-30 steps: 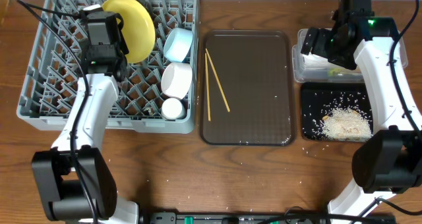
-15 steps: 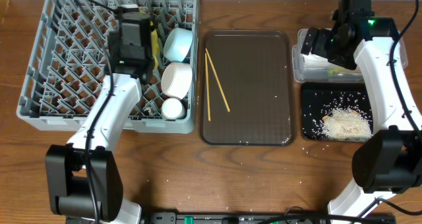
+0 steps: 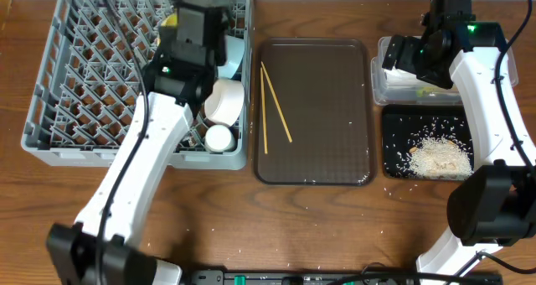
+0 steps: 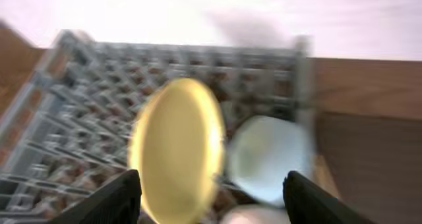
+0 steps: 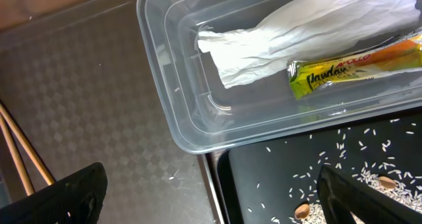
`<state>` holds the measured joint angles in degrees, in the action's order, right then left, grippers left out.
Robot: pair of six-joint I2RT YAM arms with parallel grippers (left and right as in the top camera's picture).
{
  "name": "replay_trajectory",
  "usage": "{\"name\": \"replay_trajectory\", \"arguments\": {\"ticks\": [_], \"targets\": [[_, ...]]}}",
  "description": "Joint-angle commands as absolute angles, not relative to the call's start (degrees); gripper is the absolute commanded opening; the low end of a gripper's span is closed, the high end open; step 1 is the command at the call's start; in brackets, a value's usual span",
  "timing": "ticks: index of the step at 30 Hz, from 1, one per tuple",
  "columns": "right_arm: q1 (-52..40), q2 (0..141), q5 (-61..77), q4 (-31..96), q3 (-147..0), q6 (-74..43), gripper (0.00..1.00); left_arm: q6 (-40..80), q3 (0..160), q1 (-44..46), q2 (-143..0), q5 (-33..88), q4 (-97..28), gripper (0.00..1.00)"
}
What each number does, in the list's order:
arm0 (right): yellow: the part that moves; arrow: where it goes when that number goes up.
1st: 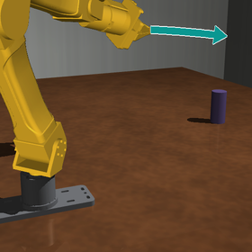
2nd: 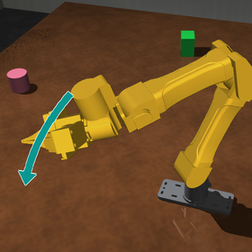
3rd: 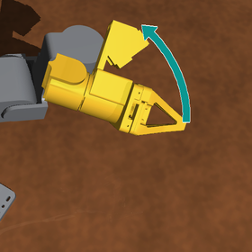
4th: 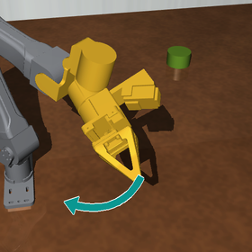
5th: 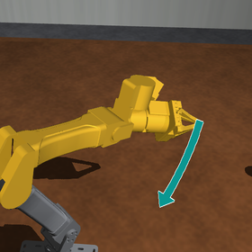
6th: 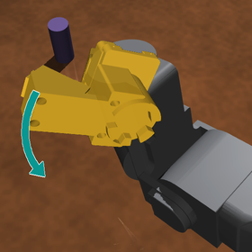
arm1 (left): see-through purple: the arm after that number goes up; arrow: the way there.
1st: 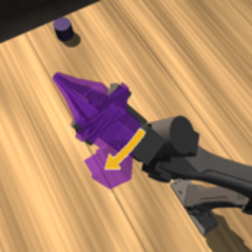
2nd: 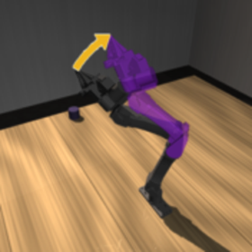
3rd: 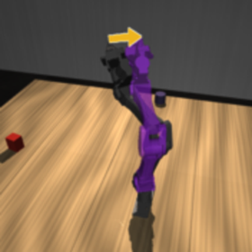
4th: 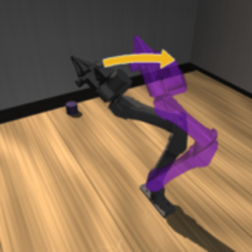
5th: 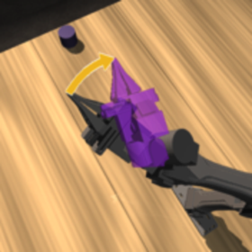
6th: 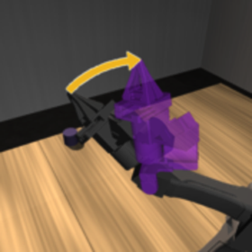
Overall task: Sort waste into correct bins and load items into the dishwasher
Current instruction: 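Open the left gripper and withdraw from the yellow plate, then grasp one wooden chopstick on the brown tray with the left gripper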
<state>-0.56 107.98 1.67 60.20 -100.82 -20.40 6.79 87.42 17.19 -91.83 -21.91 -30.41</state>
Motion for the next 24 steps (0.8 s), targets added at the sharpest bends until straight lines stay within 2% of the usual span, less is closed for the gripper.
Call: {"name": "replay_trajectory", "arguments": {"ticks": [1, 9, 15, 18, 20, 24], "targets": [[-0.8, 106.9, 1.3, 60.2, -101.1, -20.6, 0.99, 18.2, 91.0, 23.5, -91.2, -15.4, -37.6, 0.7], [-0.8, 106.9, 1.3, 60.2, -101.1, -20.6, 0.99, 27.3, 90.9, 33.9, -101.5, -7.5, -43.7, 0.7], [-0.8, 106.9, 1.3, 60.2, -101.1, -20.6, 0.99, 33.0, 90.9, 35.3, -112.6, -3.2, -43.9, 0.7], [-0.8, 106.9, 1.3, 60.2, -101.1, -20.6, 0.99, 34.7, 90.9, 35.1, -115.6, -3.0, -42.3, 0.65], [-0.8, 106.9, 1.3, 60.2, -101.1, -20.6, 0.99, 35.6, 90.9, 35.1, -116.9, -3.0, -41.3, 0.58], [-0.8, 106.9, 1.3, 60.2, -101.1, -20.6, 0.99, 38.2, 90.9, 35.3, -120.0, -3.4, -39.7, 0.57]]}}
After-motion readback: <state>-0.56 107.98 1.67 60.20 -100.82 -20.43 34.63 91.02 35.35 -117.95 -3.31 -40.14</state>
